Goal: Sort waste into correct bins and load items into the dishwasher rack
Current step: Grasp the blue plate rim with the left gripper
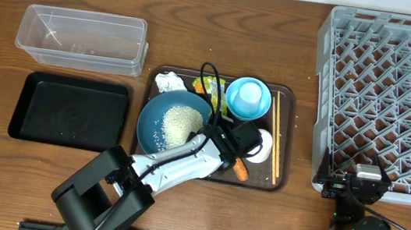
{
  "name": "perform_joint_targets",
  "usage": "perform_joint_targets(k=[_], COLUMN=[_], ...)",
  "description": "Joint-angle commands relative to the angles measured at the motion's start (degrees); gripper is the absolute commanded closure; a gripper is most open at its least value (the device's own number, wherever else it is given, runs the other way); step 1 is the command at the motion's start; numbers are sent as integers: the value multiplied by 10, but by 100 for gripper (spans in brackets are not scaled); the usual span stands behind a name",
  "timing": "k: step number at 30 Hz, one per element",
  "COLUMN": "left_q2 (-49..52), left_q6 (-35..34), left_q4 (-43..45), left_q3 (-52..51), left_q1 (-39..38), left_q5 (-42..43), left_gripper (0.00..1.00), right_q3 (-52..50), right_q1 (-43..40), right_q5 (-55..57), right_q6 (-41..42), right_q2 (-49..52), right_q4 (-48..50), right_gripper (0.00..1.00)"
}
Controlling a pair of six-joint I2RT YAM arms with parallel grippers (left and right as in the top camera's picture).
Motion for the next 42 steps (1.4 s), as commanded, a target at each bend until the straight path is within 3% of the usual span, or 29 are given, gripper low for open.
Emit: perform_joint_targets(k=[1,17,33,42], left_q2=[7,7,7,5], left_q6=[-3,-3,8,8], left_q4=[1,28,50,49], left_q3=[-8,-37,-36,-31], left_q1=[0,0,0,0], left_q5=[-12,-12,-14,-15], left_gripper=[36,39,59,76], right_q3=[-1,-1,-1,-1], right_q1=[14,14,14,14], right_q5=[4,4,4,4], right_q6=[-6,-6,-6,-6], right_q2=[0,0,0,0], right_q4=[-2,-2,-2,-2], right_gripper=[1,1,1,1])
